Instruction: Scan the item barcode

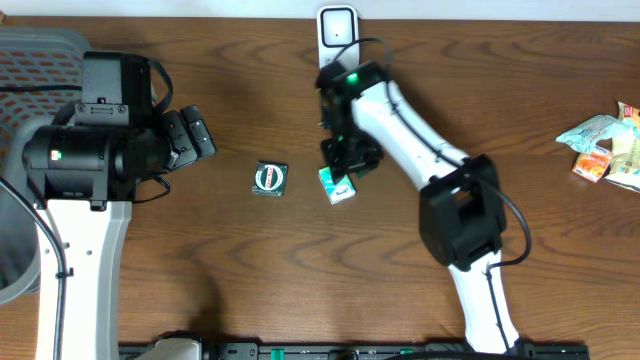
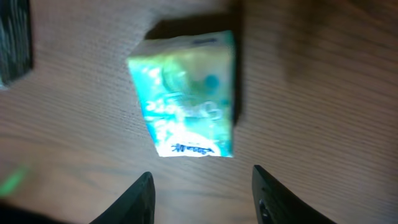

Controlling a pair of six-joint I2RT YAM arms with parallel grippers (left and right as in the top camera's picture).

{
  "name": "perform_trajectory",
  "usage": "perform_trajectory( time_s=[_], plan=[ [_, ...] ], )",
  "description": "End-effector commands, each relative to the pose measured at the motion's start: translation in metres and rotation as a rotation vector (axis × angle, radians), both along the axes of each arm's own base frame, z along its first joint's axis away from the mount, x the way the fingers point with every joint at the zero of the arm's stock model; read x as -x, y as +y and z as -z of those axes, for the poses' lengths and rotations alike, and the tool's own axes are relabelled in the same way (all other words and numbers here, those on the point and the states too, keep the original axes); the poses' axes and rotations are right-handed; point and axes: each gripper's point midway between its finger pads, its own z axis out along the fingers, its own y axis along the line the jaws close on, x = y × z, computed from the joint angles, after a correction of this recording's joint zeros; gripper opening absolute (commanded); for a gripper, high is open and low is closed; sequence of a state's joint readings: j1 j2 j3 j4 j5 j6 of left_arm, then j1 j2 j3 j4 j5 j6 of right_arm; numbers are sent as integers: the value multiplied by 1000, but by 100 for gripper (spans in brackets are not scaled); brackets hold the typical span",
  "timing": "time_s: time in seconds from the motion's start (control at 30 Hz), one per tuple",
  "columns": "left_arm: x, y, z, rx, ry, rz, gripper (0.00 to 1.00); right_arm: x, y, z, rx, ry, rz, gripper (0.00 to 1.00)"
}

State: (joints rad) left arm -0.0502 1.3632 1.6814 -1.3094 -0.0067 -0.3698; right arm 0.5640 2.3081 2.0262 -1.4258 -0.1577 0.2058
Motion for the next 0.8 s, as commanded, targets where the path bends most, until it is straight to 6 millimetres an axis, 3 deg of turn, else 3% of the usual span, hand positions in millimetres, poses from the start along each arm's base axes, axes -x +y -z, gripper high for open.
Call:
perform_trajectory(
  time_s=[0.0,0.2,0.4,0.77],
  plan=[
    [1,3,-2,-5,-4,-20,98,-4,2,-7,144,-140,-123,47],
    [1,3,-2,-5,-4,-19,98,-1,17,0,296,-300,-189,52],
    [1,3,-2,-5,-4,-20,98,3,31,8,330,-376,-194,52],
    [1,3,-2,-5,-4,-20,98,7,25,39,356,-400,-148,43]
  ],
)
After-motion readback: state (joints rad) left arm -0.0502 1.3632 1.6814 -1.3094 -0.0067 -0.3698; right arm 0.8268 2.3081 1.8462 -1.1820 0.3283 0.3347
